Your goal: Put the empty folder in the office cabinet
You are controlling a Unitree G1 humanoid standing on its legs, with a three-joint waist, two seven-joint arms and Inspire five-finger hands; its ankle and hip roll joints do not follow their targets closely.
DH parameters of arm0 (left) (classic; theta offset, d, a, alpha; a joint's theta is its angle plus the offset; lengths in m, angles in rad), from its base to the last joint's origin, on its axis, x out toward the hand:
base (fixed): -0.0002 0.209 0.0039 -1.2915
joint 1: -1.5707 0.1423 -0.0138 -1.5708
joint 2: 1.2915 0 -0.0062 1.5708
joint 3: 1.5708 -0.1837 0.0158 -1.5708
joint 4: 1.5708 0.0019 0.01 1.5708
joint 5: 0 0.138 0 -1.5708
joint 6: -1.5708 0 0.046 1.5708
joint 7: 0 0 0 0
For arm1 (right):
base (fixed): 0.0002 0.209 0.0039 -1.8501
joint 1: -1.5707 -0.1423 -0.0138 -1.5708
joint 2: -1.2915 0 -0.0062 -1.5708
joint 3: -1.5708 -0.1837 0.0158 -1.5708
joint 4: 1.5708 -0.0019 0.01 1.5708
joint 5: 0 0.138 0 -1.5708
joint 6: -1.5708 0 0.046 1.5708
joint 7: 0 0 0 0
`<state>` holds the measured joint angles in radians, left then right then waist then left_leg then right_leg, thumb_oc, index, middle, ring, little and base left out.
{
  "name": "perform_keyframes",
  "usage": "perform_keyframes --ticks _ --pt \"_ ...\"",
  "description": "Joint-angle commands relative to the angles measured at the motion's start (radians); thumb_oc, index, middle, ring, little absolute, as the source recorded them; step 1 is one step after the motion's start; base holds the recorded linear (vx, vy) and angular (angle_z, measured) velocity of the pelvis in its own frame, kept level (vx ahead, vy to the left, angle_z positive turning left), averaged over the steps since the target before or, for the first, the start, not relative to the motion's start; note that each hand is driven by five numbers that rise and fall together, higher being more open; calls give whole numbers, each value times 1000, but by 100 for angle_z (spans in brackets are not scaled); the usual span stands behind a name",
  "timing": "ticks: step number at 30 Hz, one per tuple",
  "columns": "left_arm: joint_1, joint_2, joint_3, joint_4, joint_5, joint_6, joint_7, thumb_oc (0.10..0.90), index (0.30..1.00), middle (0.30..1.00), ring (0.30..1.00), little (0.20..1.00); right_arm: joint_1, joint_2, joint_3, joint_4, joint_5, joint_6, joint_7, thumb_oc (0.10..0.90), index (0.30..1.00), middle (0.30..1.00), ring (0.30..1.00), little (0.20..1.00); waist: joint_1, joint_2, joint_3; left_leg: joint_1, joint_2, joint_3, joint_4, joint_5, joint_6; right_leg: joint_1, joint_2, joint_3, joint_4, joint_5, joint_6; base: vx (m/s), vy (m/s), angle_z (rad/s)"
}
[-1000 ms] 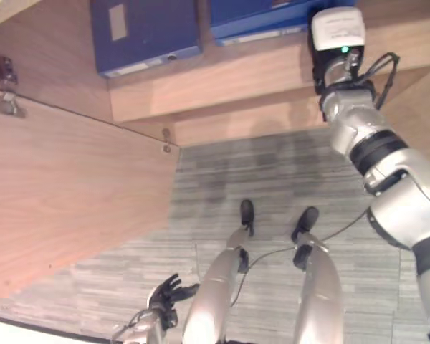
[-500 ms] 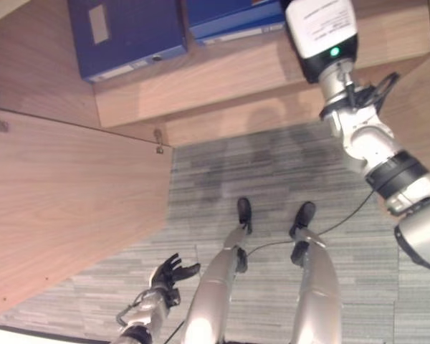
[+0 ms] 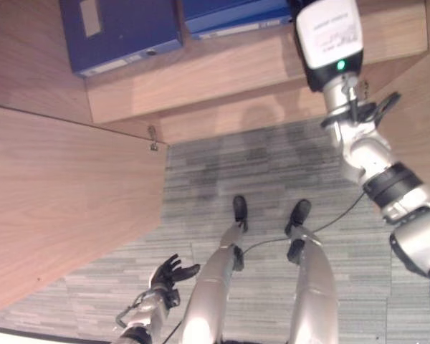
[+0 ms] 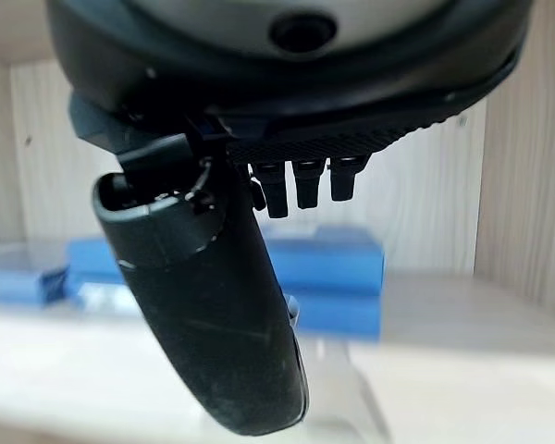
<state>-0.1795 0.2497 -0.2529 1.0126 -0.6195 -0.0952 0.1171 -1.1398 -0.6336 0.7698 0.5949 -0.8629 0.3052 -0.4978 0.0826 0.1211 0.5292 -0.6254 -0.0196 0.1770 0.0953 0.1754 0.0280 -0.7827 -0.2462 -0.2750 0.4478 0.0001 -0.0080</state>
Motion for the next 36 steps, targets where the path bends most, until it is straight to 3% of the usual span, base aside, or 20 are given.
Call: perform_keyframes --ticks 1,9,27,31,36 --pt "86 -7 -12 60 -12 -11 36 800 900 900 900 900 -74 -5 13 -32 -42 -8 -69 800 900 900 900 900 8 -4 -9 -15 -5 14 76 -176 -34 30 34 60 11 -84 83 2 2 -3" --pt "70 -22 -13 69 -25 -10 47 800 900 900 900 900 26 40 23 6 -52 -4 -65 800 900 900 900 900 -9 -15 -9 -26 -1 19 79 -177 -36 22 37 63 5 -79 83 2 7 -6" --pt "73 2 -34 58 -38 -19 48 800 900 900 900 900 -112 95 32 169 47 14 -100 800 900 900 900 900 7 -10 -9 -26 -2 16 82 -175 -35 21 40 60 7 -76 83 0 1 -1" --pt "77 8 -32 61 -46 -18 42 800 900 900 900 900 -131 107 51 193 71 -8 -59 800 900 900 900 900 9 -12 -9 -30 -1 16 84 -174 -34 18 40 60 8 -74 82 0 0 0" --pt "67 23 -32 89 -60 -8 32 800 900 900 900 900 -203 202 118 351 236 -84 85 800 900 900 900 900 13 -22 -9 -30 1 16 85 -173 -35 18 42 60 7 -70 77 0 0 0"
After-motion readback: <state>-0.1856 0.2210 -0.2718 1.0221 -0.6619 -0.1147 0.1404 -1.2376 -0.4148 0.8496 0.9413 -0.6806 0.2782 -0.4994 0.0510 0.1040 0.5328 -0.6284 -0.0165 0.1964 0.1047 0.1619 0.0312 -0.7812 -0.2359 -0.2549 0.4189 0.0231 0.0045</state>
